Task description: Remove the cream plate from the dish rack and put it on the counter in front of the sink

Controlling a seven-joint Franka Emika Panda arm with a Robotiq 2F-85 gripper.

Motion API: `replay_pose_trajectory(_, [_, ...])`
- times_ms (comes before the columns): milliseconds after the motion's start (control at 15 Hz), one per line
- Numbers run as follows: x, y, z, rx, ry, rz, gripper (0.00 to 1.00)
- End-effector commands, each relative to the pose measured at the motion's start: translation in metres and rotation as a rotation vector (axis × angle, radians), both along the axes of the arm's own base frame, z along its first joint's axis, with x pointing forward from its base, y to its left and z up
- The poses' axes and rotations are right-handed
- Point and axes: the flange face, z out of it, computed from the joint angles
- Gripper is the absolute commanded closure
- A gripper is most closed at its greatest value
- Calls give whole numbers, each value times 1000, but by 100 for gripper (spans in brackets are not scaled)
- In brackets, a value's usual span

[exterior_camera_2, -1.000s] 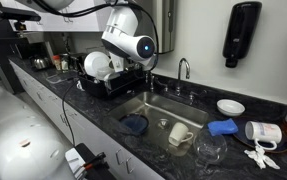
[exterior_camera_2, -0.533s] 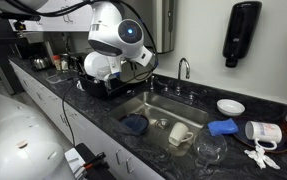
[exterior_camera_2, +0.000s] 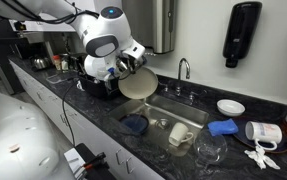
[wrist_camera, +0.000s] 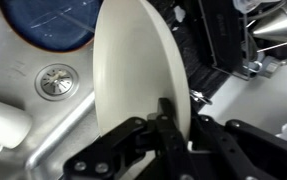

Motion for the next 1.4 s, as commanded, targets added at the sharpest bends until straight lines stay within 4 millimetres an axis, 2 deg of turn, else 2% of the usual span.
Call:
replay_pose_trajectory(0, [8,-6,-5,-153,126,-83,96])
replay_pose_trajectory(467, [16,-14,-9,-463,412,-180,96])
replay_pose_trajectory(800, [32,-10,-35,-552,490,-128,96])
replay_pose_trajectory(1333, [48,-20,-70,-724,630,-116,96])
